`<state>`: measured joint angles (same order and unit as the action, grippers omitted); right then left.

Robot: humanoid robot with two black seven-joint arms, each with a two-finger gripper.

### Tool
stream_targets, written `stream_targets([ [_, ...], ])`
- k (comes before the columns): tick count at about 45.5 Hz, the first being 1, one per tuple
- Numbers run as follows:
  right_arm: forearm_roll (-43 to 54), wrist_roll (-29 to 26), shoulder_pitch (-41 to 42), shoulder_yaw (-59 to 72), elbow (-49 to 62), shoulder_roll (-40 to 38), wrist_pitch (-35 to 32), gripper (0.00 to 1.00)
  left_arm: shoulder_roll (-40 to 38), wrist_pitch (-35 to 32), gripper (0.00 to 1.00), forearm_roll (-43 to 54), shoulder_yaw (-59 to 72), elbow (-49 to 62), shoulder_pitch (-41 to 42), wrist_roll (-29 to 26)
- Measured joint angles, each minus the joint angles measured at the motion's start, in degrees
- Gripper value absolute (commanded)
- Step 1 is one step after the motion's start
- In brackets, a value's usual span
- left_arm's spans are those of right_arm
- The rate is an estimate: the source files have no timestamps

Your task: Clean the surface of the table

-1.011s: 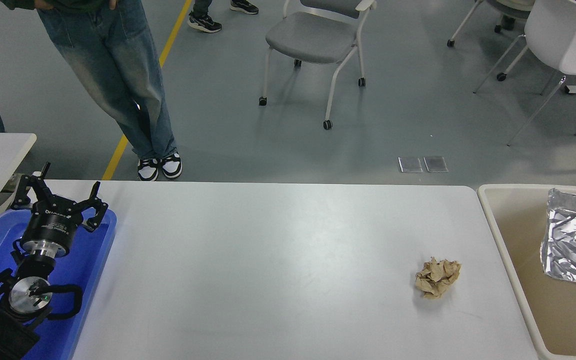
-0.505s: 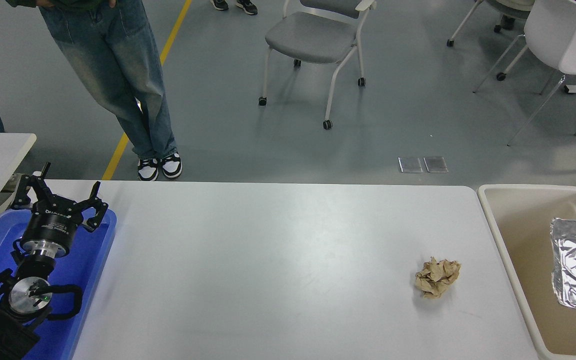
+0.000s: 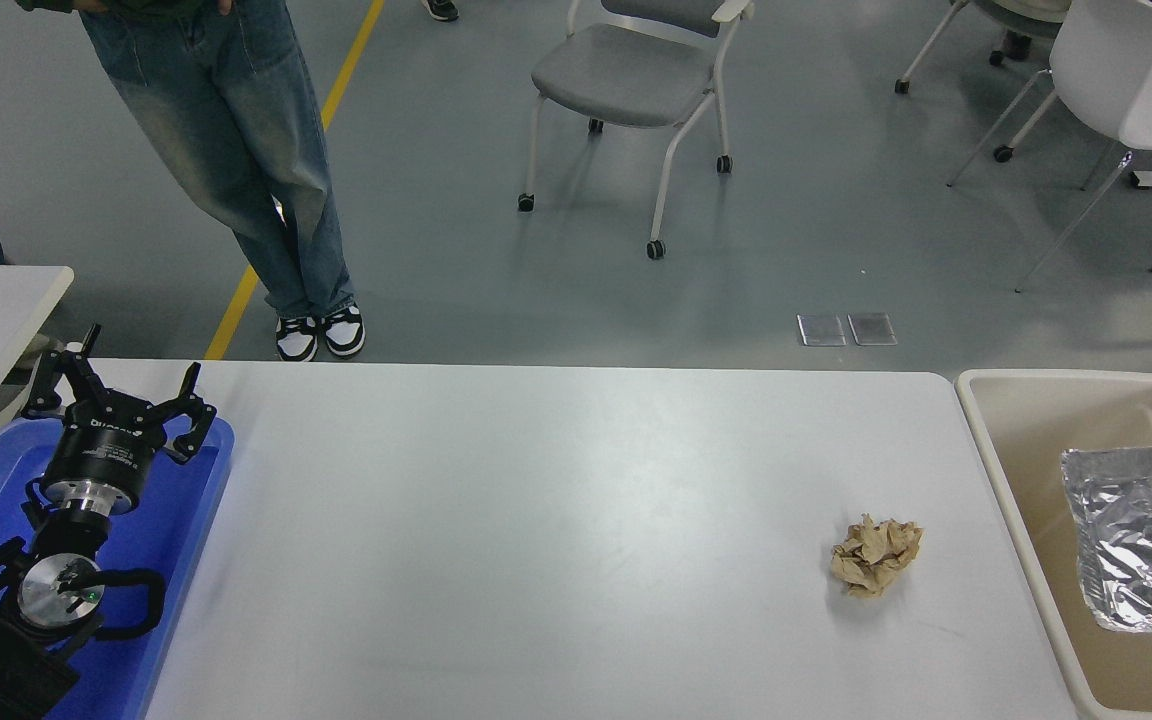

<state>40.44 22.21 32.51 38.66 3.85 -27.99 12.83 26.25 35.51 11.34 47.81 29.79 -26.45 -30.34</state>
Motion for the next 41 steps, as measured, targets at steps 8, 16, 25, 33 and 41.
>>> stream_targets([
  [8, 0.0, -0.5, 0.2, 0.4, 0.1, 0.3, 0.2, 0.00, 0.0, 0.0, 1.00, 0.0, 0.0, 0.0, 0.0, 0.0],
  [16, 0.0, -1.0, 0.5, 0.5, 0.1, 0.7, 0.3, 0.00, 0.0, 0.0, 1.00, 0.0, 0.0, 0.0, 0.0, 0.0],
  [25, 0.0, -1.6, 0.9, 0.5, 0.2, 1.2, 0.3, 0.02, 0.0, 0.0, 1.00, 0.0, 0.0, 0.0, 0.0, 0.0],
  [33, -0.1, -2.5, 1.6, 0.5, 0.2, 1.4, 0.0, 1.00, 0.0, 0.0, 1.00, 0.0, 0.0, 0.0, 0.0, 0.0],
  [41, -0.3, -3.0, 2.0, 0.4, 0.2, 1.5, -0.1, 1.00, 0.0, 0.0, 1.00, 0.0, 0.0, 0.0, 0.0, 0.0],
])
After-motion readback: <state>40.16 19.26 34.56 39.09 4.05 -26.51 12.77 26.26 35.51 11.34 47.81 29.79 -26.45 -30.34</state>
